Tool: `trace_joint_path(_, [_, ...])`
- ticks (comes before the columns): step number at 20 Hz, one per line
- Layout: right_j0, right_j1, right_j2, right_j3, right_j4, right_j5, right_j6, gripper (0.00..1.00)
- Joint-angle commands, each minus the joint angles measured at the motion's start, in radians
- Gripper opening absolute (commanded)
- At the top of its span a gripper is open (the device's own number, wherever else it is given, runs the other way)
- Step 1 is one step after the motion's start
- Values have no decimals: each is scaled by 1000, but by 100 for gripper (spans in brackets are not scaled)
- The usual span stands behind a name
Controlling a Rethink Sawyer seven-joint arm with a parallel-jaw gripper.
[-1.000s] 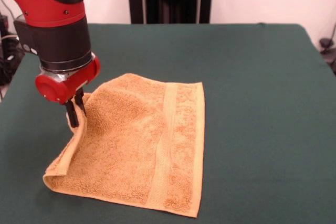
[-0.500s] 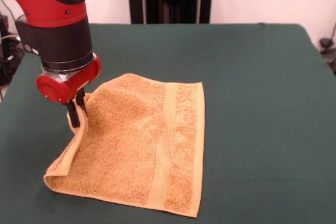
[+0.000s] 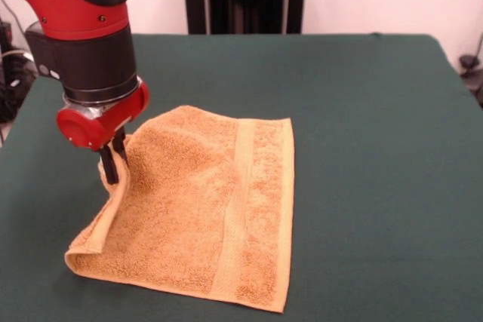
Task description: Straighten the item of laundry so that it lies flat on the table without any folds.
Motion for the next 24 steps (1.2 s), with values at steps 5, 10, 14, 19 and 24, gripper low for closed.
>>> trace_joint_path(5, [48,76,48,14,7,98,-181,0])
trace_joint_path(10, [45,76,48,13,11,96,-173,0])
trace_joint_path(14, [46,75,46,11,12,96,-165,0])
trace_joint_path(19, [50,74,44,8,13,99,-160,0])
trace_joint_path(24, [56,74,32,3,17,105,-132,0])
